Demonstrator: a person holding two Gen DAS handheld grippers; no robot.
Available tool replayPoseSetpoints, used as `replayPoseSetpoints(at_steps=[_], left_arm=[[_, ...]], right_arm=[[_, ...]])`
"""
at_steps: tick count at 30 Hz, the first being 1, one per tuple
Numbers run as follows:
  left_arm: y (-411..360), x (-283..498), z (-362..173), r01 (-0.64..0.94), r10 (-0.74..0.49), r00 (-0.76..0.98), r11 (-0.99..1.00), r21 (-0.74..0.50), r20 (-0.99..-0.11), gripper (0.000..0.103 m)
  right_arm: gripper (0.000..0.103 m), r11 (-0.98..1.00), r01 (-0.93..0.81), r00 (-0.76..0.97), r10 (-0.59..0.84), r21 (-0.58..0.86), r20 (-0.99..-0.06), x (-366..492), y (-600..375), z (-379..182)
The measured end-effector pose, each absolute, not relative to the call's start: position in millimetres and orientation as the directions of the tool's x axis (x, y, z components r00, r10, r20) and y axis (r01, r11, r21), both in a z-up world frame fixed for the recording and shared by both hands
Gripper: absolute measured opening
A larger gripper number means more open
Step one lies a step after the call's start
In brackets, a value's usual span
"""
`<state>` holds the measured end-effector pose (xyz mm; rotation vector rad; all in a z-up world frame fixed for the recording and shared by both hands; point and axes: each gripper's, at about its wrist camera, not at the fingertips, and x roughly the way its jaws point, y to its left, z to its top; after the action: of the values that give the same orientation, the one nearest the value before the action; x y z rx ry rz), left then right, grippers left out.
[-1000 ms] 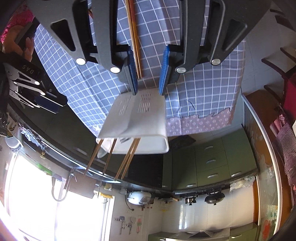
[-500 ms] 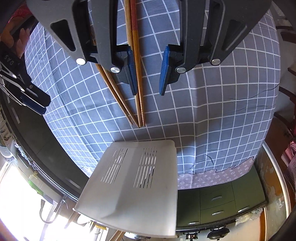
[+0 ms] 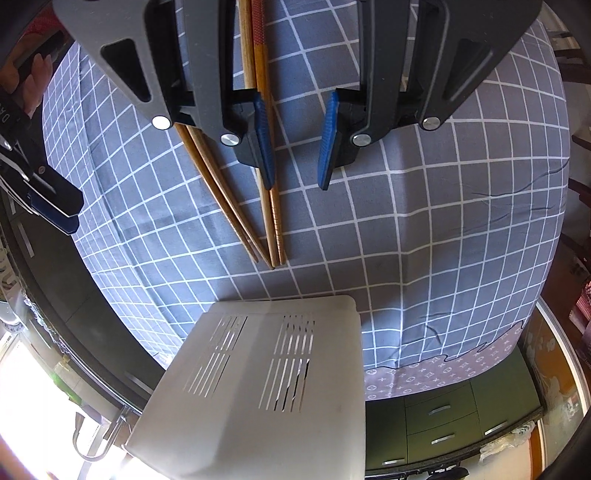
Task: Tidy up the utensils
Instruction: 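Move both tools back over the remaining chopsticks on the cloth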
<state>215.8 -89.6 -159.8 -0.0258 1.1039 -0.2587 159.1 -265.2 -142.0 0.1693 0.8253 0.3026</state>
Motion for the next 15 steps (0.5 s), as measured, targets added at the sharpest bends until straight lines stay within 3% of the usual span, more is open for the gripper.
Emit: replayPoseSetpoints(at_steps=[15], left_arm=[[-104.2,227.4,-163.7,0.214,-0.176,0.401,0.972,-0.095,-0.899,0.021]], right_arm=[[0.045,0.937,-0.191,0.629,0.345,0.291,-0.697,158.2,-271.5,-142.8]])
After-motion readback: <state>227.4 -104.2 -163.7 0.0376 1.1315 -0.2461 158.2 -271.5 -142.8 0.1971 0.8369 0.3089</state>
